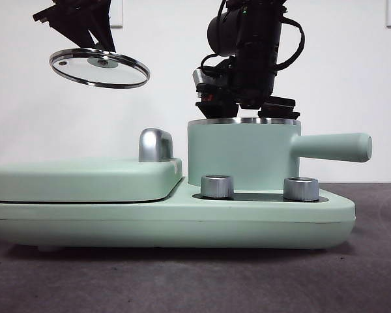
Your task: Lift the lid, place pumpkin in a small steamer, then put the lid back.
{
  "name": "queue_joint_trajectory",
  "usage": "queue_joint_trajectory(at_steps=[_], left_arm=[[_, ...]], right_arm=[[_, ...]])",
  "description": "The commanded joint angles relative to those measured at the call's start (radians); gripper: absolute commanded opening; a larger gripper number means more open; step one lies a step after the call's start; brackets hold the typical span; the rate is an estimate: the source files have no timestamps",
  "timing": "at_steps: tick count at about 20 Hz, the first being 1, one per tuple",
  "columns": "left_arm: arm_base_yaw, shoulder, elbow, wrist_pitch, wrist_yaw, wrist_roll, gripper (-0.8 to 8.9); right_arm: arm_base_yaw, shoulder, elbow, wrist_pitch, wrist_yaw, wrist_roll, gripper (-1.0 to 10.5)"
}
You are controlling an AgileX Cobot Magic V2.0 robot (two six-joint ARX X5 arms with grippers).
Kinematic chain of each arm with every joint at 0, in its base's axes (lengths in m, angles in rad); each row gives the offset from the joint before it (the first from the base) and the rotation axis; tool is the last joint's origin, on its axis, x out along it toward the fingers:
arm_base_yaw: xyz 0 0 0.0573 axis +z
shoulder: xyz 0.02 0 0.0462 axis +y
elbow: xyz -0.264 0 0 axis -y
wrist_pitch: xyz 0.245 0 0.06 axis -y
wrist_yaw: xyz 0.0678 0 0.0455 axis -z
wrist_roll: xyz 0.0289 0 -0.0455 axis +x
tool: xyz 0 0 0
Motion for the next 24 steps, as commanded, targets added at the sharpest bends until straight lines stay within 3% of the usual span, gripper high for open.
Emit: queue_joint_trajectory(at_steps=[1, 4, 11, 15, 20, 24], left_arm=[[0.0, -0.011, 0.037, 0.015, 0.009, 0.006, 0.22], [0.0, -0.011, 0.037, 0.013, 0.012, 0.006, 0.22], [-0.001, -0.011, 0.037, 0.018, 0.054, 0.002, 0.2], [-0.018, -0.011, 0.037, 0.018, 0.054, -0.001, 0.19], [-0.078, -0.011, 0.036, 0.024, 0.054, -0.001, 0.19], [-0.156, -0.01, 0.035, 0.025, 0.054, 0.0, 0.19]], right_arm=[[0.008, 0.024, 0.021, -0.002, 0.0, -0.009, 4.3], [0.008, 0.025, 0.021, -0.001, 0.0, -0.008, 5.6], [0.008, -0.01, 0.129, -0.036, 0.0, -0.005, 5.6], [0.005, -0.097, 0.196, -0.192, 0.004, -0.005, 5.6], [-0.001, -0.284, 0.076, -0.204, 0.0, -0.003, 5.6], [0.002, -0.497, -0.154, -0.203, 0.001, -0.004, 5.6]])
